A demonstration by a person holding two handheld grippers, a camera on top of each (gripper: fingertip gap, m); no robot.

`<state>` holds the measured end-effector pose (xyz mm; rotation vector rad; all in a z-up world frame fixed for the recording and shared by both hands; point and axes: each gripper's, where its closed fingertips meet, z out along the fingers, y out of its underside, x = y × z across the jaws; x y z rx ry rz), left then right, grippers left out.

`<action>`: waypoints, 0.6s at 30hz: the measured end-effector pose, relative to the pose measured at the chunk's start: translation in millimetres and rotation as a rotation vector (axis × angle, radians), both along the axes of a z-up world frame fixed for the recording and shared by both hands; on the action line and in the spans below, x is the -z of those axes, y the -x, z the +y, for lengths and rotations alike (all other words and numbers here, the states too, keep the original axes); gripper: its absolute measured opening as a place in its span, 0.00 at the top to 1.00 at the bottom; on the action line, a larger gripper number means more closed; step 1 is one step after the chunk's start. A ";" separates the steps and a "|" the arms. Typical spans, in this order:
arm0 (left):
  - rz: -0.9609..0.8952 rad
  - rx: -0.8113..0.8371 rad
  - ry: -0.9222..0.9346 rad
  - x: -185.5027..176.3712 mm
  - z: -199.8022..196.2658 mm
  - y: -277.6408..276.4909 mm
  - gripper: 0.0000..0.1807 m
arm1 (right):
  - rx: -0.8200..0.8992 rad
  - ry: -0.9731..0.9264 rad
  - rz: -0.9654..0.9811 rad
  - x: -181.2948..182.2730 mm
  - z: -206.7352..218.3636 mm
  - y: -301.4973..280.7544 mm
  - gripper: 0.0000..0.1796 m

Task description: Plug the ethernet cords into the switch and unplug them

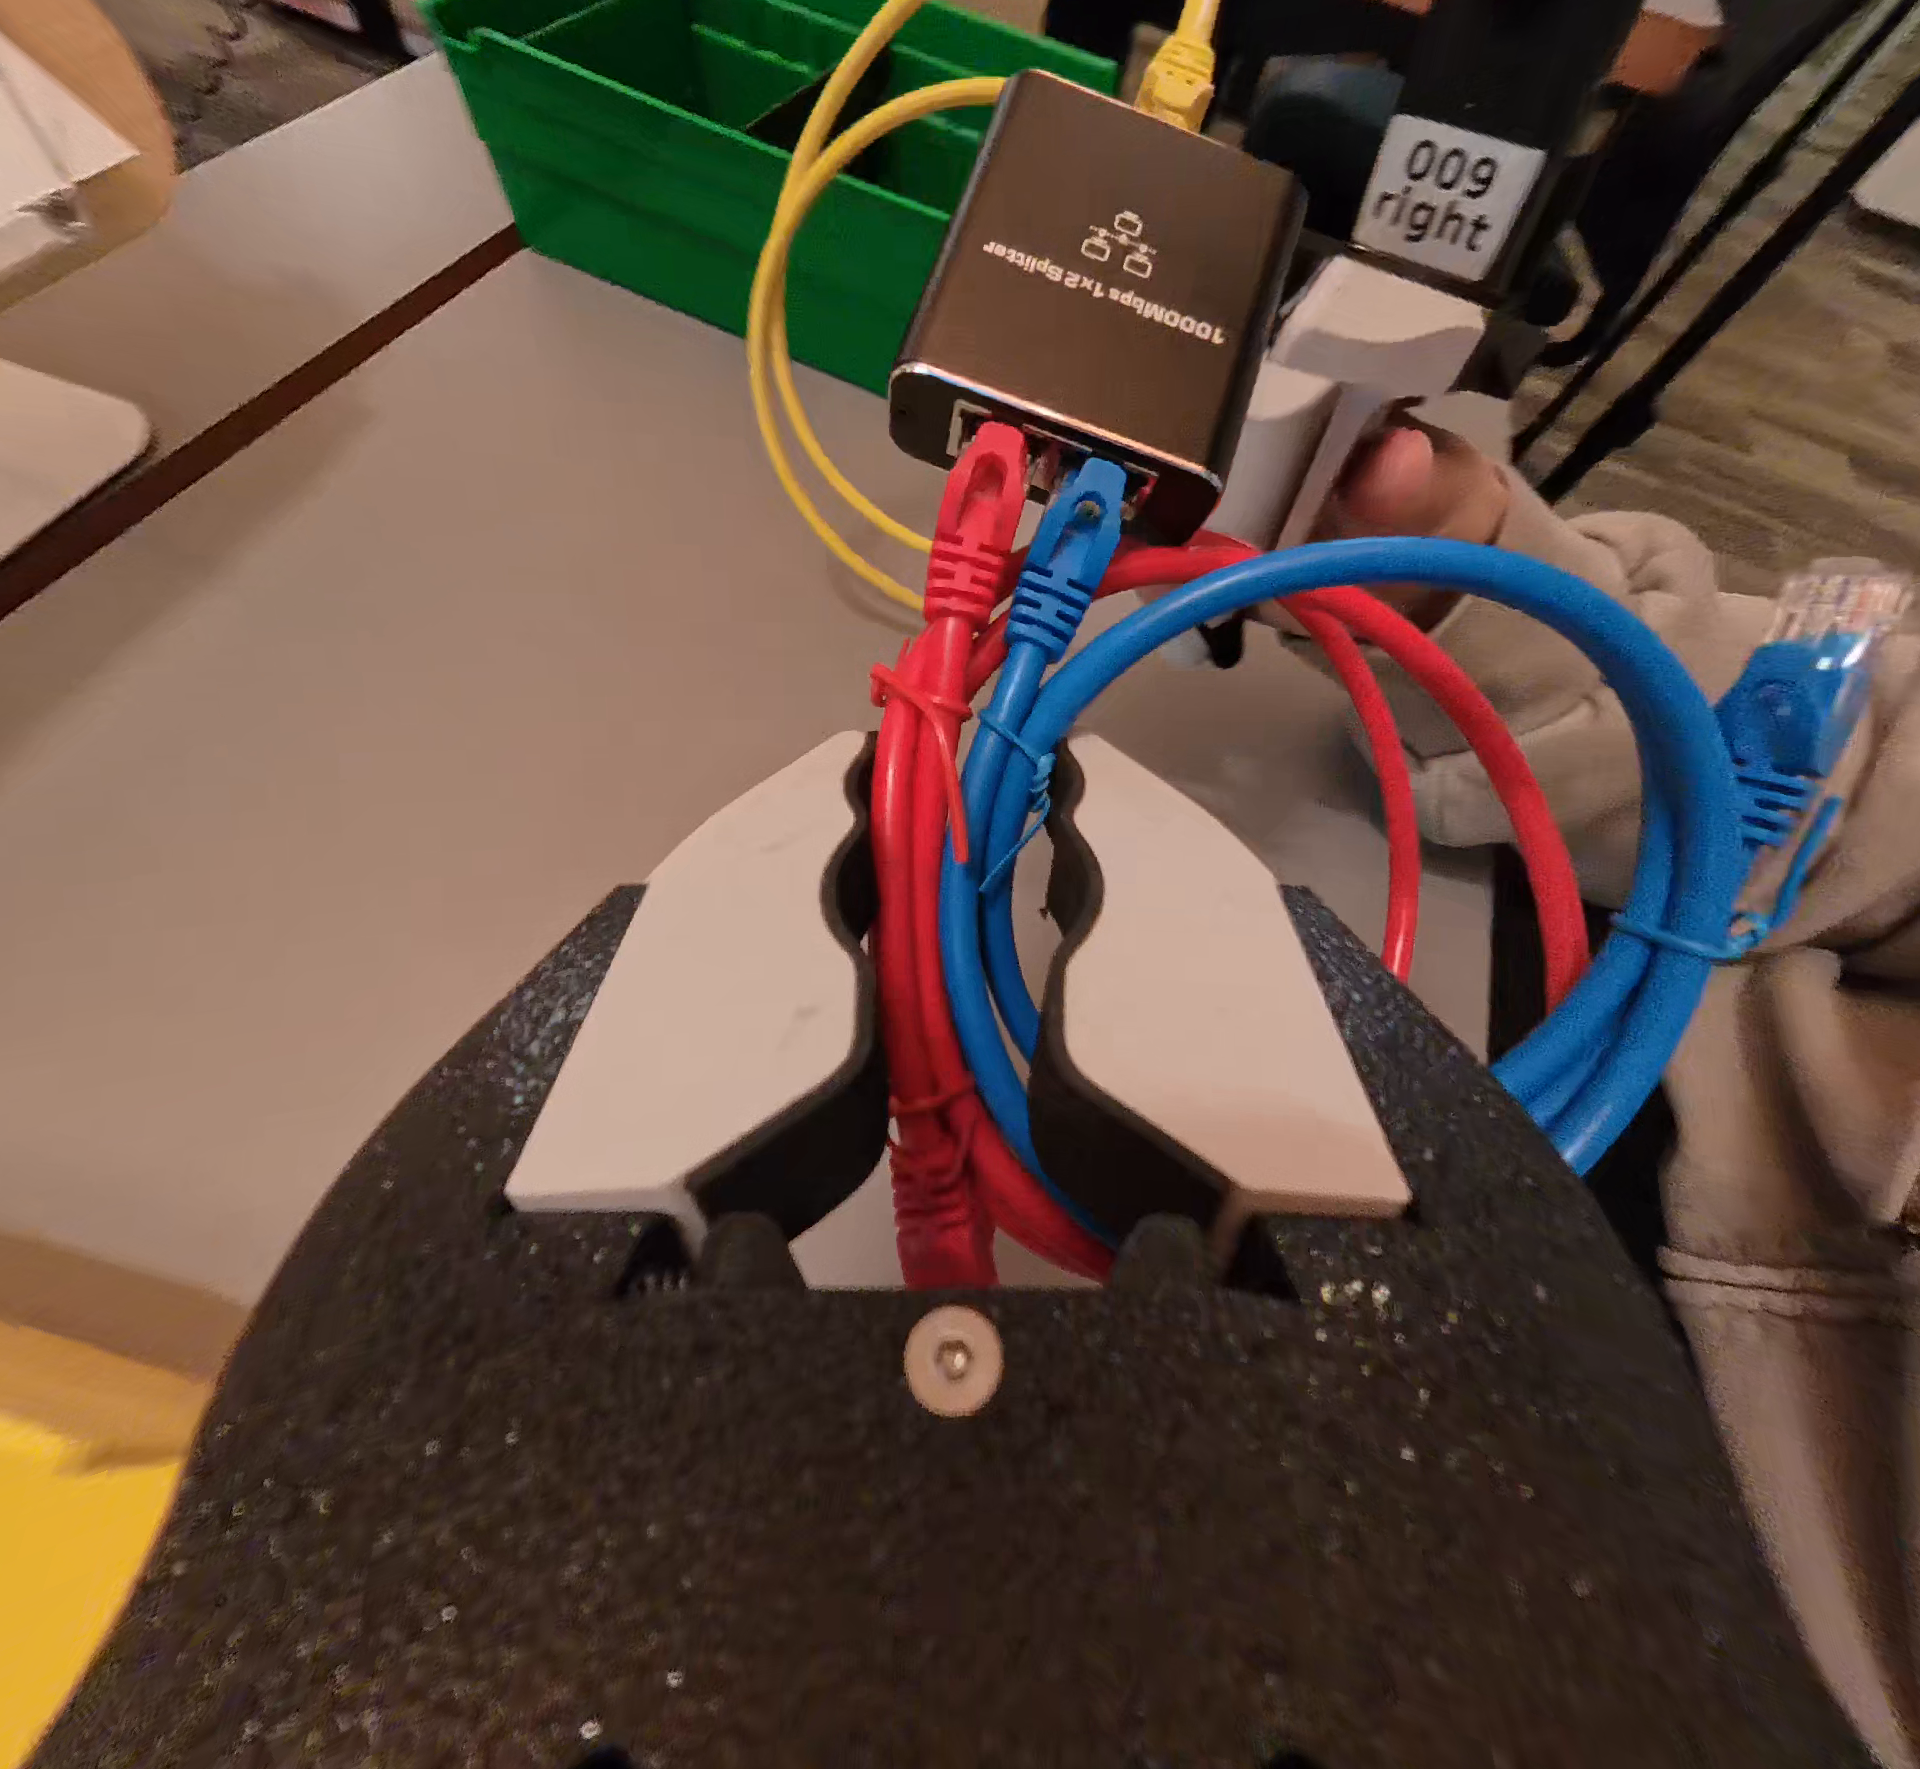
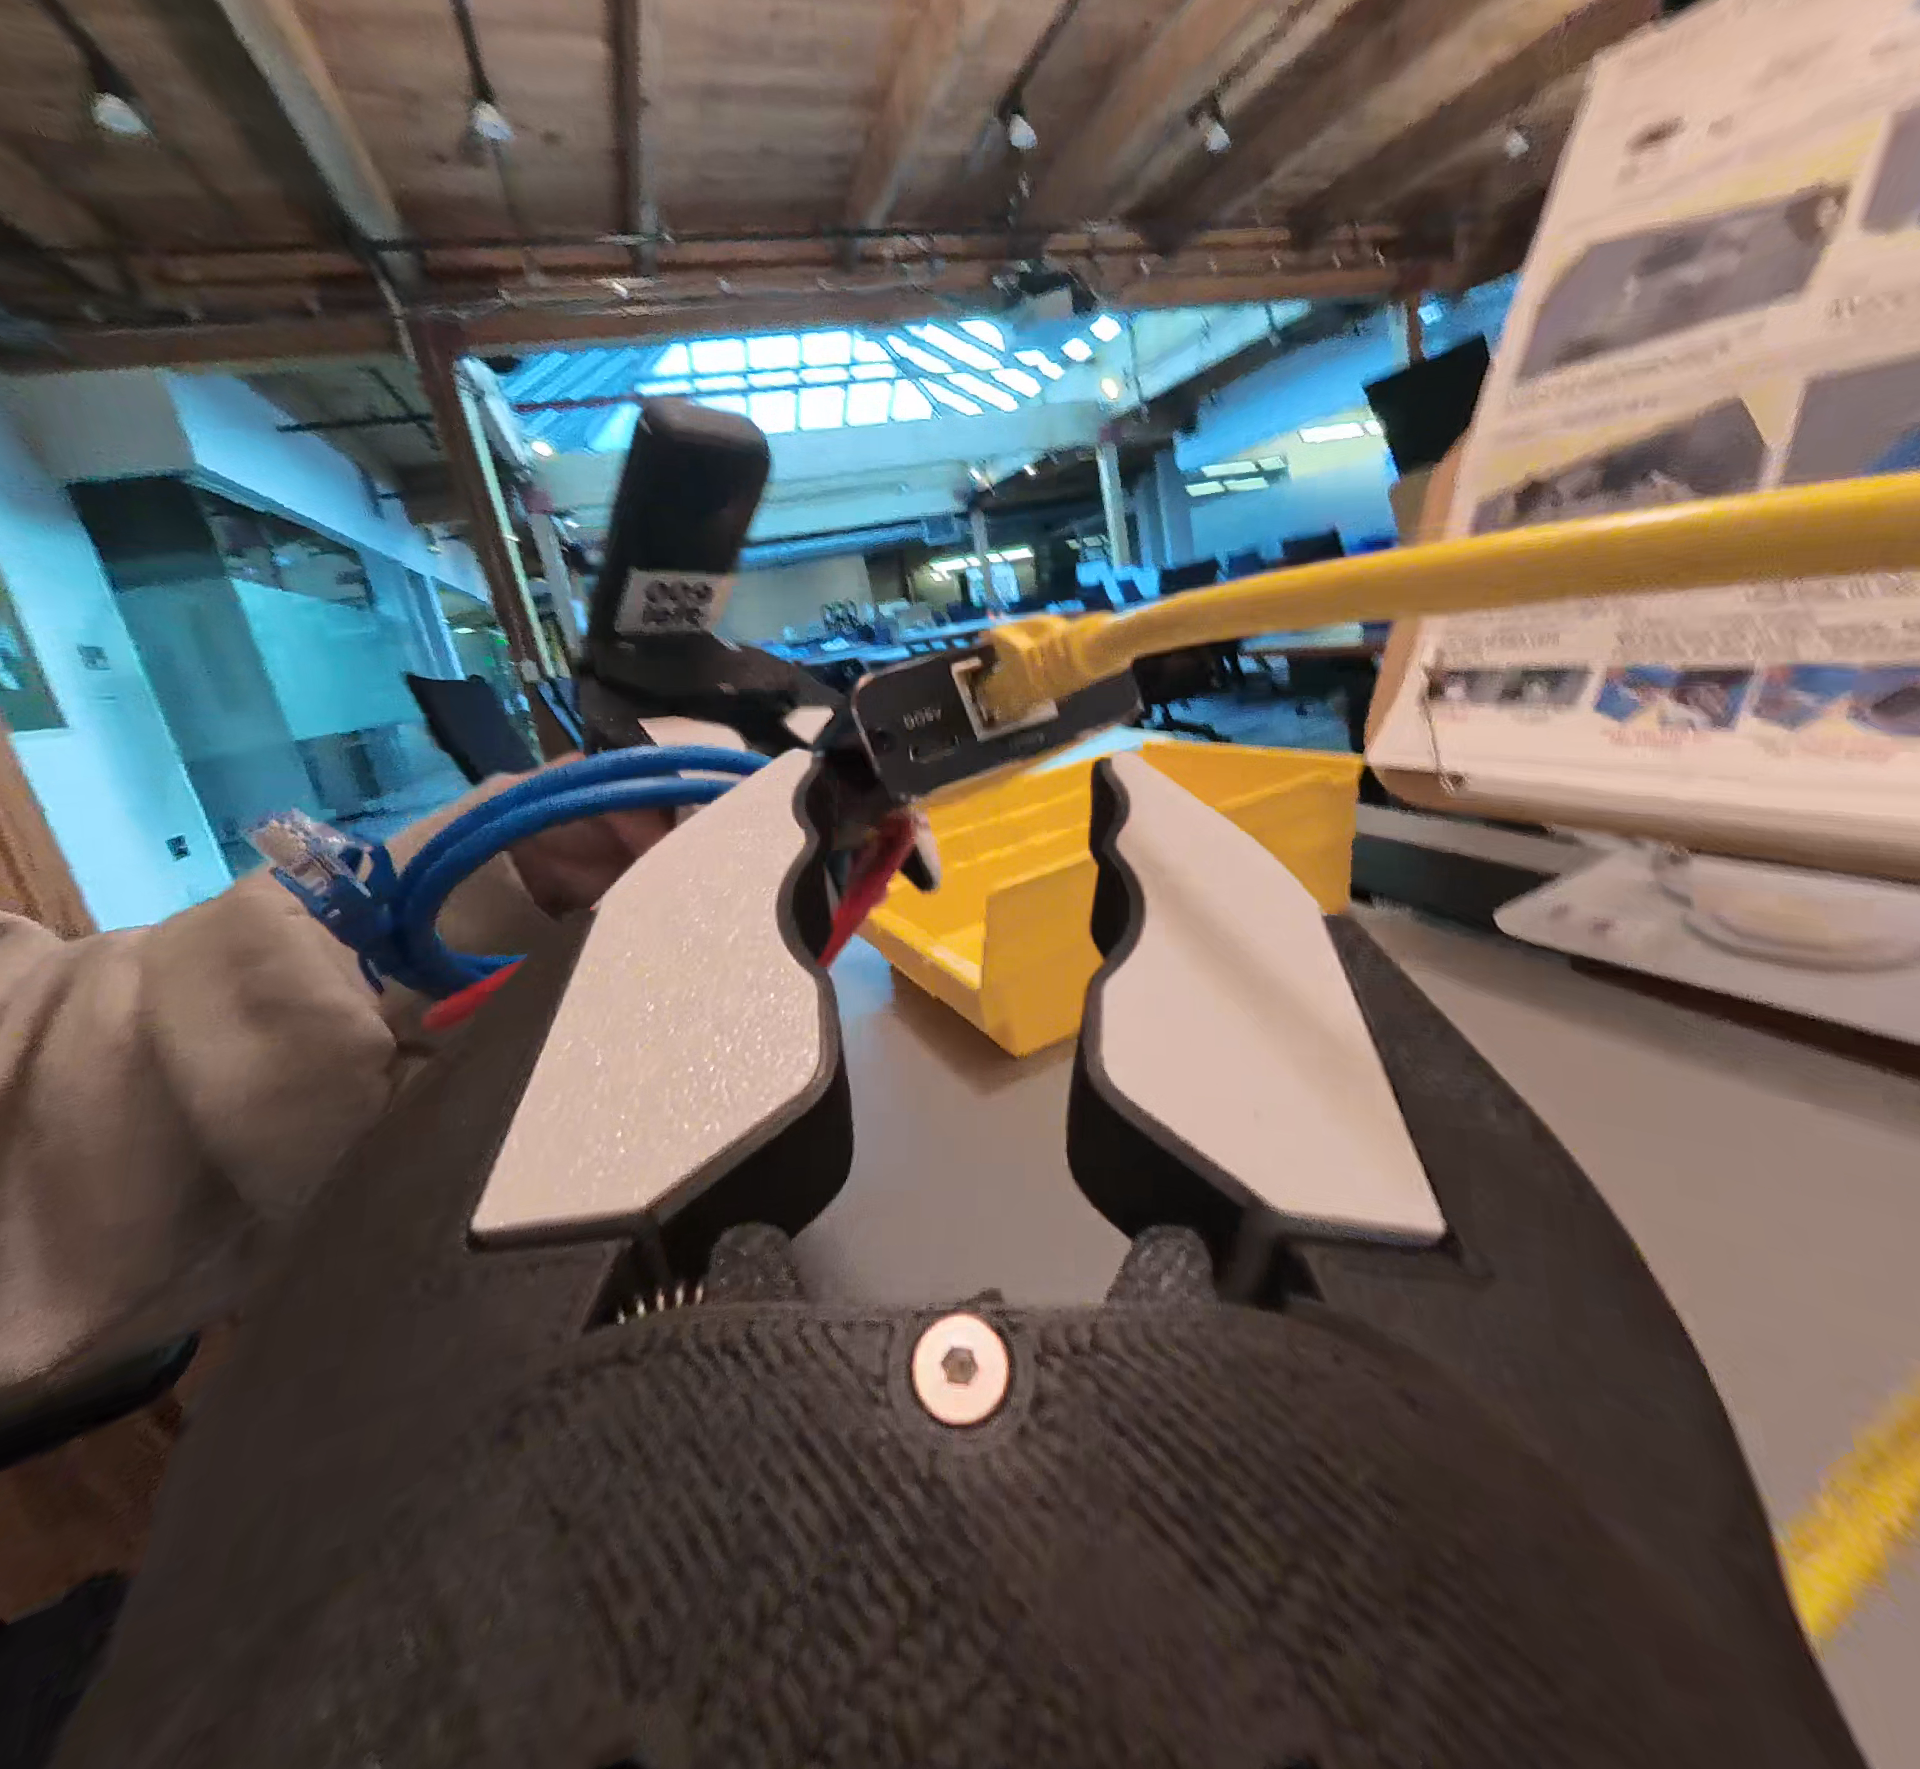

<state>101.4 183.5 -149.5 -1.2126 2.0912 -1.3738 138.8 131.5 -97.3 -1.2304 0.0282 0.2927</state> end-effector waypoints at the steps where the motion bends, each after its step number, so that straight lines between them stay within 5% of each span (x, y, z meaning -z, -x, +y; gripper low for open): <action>1: -0.009 0.018 0.018 0.8 -5.7 2.3 0.84 | -0.014 -0.030 -0.020 -5.2 -2.2 4.9 0.73; 6: 0.000 0.104 0.068 7.4 -26.3 13.4 0.84 | -0.085 -0.096 -0.094 -15.7 -10.9 22.3 0.75; 11: -0.019 0.142 -0.150 24.1 -31.7 15.1 0.85 | -0.138 -0.084 -0.133 -14.0 -11.4 36.9 0.85; 15: -0.022 0.104 -0.174 19.5 -29.5 9.8 0.87 | -0.144 -0.097 -0.059 -10.8 -16.1 24.1 0.84; 18: -0.042 0.028 -0.313 24.8 -18.8 0.4 0.87 | -0.136 -0.109 0.043 -12.9 -18.3 13.4 0.75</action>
